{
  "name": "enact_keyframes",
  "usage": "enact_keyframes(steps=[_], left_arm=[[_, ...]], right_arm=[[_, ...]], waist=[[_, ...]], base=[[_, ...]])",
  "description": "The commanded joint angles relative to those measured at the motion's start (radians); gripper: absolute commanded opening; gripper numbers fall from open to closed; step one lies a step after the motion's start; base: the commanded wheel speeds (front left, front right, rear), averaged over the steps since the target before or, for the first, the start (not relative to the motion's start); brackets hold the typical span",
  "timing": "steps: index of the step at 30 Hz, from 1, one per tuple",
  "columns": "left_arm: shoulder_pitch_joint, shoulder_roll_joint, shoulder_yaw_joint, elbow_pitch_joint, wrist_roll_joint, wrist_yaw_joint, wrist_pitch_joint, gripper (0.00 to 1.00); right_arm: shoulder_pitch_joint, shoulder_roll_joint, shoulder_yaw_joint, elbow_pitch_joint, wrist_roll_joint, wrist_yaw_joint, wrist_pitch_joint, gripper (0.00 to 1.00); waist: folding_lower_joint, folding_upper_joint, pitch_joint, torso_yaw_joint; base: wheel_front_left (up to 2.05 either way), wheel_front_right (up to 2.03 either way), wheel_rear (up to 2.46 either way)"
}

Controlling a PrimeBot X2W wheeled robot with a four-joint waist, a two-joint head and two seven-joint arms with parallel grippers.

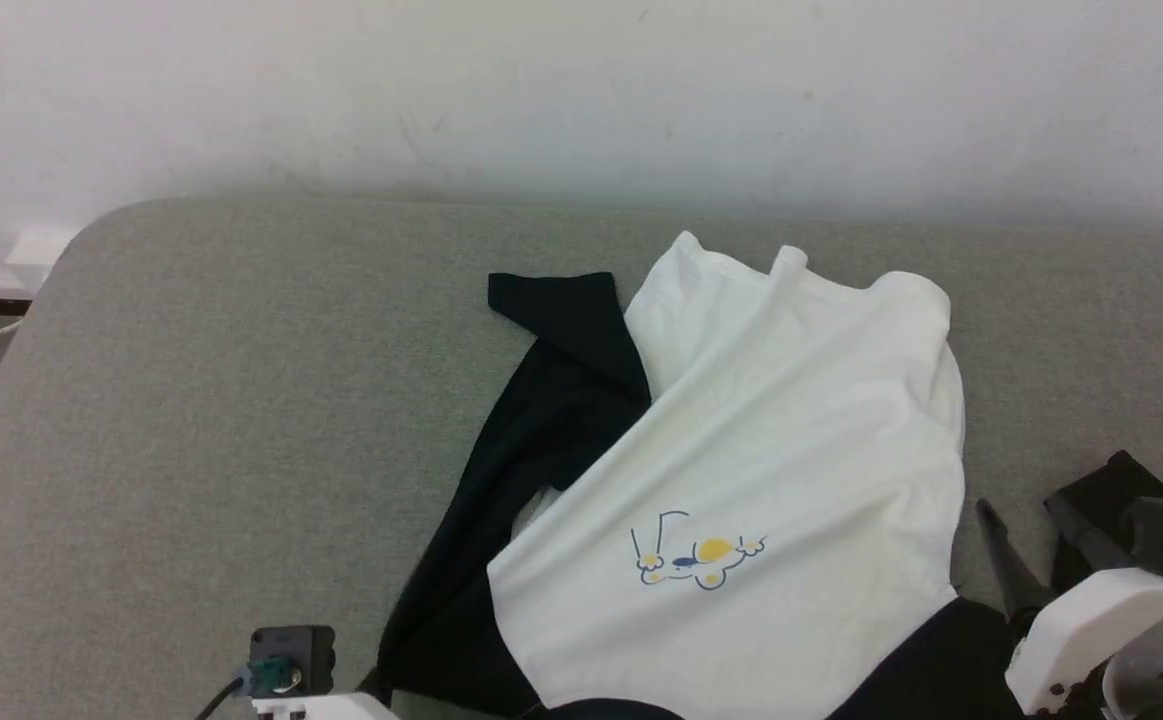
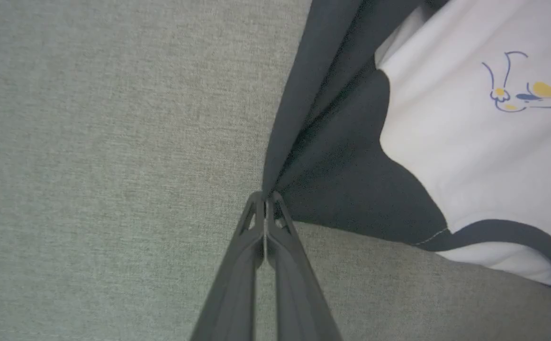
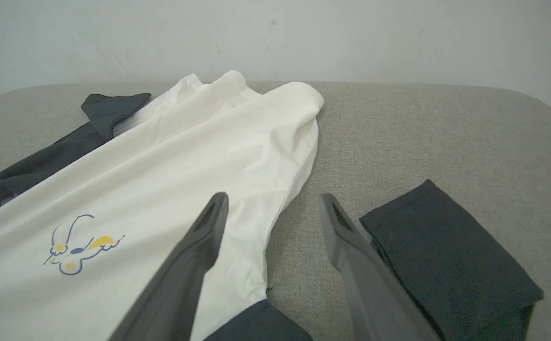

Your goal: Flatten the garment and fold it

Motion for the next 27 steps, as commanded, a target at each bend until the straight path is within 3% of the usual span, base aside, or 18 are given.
enact_keyframes(steps=[1, 11, 15, 18, 19, 20, 21, 27], left_arm=[[-0.018, -0.013, 0.006, 0.001, 0.013, 0.003, -0.03, 1.0], [-0.162, -0.071, 0.009, 0.066, 0.095, -0.107, -0.432, 1.0], [-0.187, -0.092, 0.001, 0.107, 0.102, -0.127, -0.509, 1.0], [-0.199, -0.099, -0.011, 0.14, 0.109, -0.138, -0.533, 1.0], [-0.202, -0.102, -0.013, 0.151, 0.108, -0.14, -0.538, 1.0], [-0.205, -0.104, -0.015, 0.161, 0.108, -0.142, -0.542, 1.0], [-0.208, -0.106, -0.017, 0.17, 0.108, -0.145, -0.545, 1.0], [-0.227, -0.116, -0.024, 0.21, 0.105, -0.152, -0.562, 1.0]], right_arm=[[0.005, 0.003, -0.003, 0.005, -0.008, -0.001, 0.017, 1.0], [-0.04, -0.078, 0.073, 0.058, 0.016, -0.001, 0.368, 1.0], [-0.081, -0.1, 0.072, 0.129, -0.007, -0.001, 0.44, 1.0], [-0.114, -0.099, 0.071, 0.18, -0.008, -0.001, 0.437, 1.0], [-0.121, -0.102, 0.078, 0.197, -0.007, -0.001, 0.433, 0.91], [-0.128, -0.109, 0.089, 0.21, -0.007, -0.001, 0.425, 0.33], [-0.137, -0.118, 0.094, 0.221, -0.007, -0.001, 0.409, 0.0], [-0.226, -0.198, 0.085, 0.279, -0.041, -0.001, 0.294, 0.0]], waist=[[0.0, -0.0001, 0.002, 0.007], [0.0, -0.0001, 0.016, 0.051], [0.0, -0.0001, 0.032, 0.074], [0.0, -0.0001, 0.046, 0.091], [0.0, -0.0001, 0.051, 0.095], [0.0, -0.0001, 0.056, 0.099], [0.0, -0.0001, 0.061, 0.102], [0.0, -0.0001, 0.089, 0.111]], base=[[0.0, 0.0, 0.0], [0.0, 0.0, 0.0], [0.0, 0.0, 0.0], [0.0, 0.0, 0.0], [0.0, 0.0, 0.0], [0.0, 0.0, 0.0], [0.0, 0.0, 0.0], [0.0, 0.0, 0.0]])
